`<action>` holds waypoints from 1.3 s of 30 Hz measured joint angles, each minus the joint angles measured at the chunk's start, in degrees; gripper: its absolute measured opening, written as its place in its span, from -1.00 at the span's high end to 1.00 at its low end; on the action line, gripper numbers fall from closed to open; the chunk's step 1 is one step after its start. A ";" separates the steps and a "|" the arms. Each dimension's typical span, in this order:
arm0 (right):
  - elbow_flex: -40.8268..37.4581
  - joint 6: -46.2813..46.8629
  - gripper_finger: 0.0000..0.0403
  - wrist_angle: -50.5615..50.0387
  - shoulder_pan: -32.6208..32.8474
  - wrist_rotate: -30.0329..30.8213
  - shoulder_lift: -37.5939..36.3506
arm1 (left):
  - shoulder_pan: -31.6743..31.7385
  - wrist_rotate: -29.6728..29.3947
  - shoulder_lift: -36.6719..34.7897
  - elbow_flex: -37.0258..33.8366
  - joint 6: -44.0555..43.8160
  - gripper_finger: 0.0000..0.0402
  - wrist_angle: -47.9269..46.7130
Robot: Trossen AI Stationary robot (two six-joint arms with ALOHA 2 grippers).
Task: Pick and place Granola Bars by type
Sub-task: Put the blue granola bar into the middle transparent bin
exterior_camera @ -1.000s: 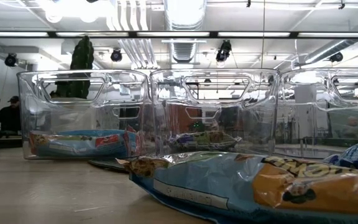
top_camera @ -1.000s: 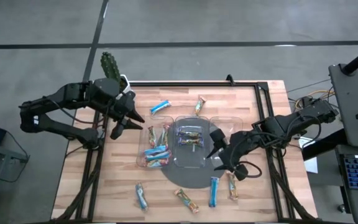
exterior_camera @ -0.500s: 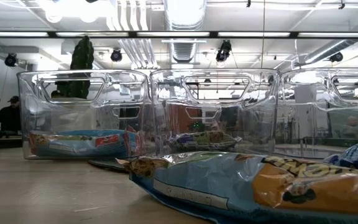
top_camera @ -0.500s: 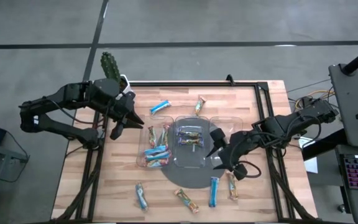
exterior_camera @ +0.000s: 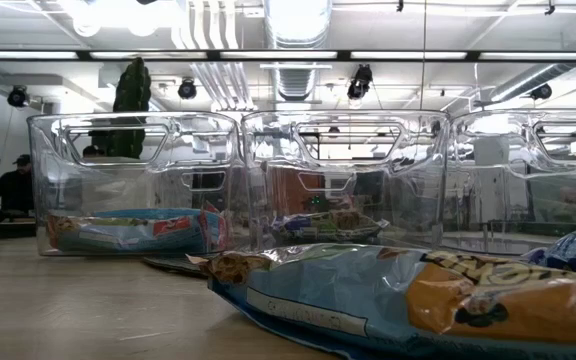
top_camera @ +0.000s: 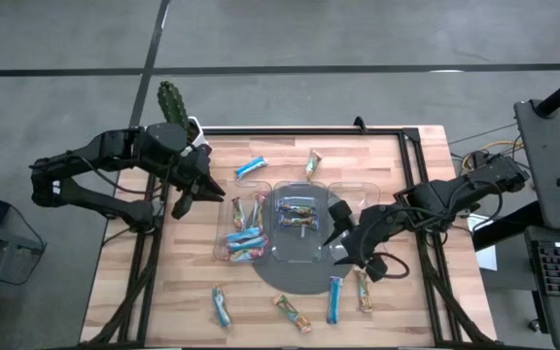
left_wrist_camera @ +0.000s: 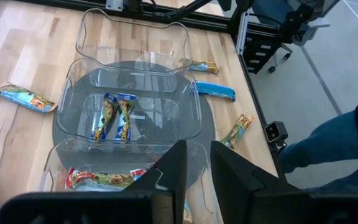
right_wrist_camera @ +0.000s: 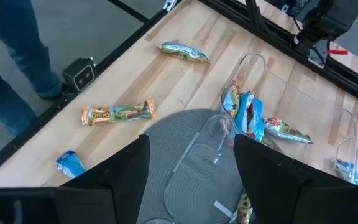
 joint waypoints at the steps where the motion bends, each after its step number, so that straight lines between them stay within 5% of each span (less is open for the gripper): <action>1: 0.00 -0.19 -0.11 0.03 0.00 0.00 0.43 | 0.00 0.00 0.00 0.00 0.00 0.73 0.00; 25: 0.02 -18.02 -0.11 -6.16 6.20 -5.42 22.02 | 0.02 -0.01 0.02 0.00 -1.70 0.73 -0.09; 39: 0.02 -20.57 -0.11 -5.15 10.44 -6.78 28.88 | 0.02 -0.02 0.02 0.00 -1.52 0.73 -0.07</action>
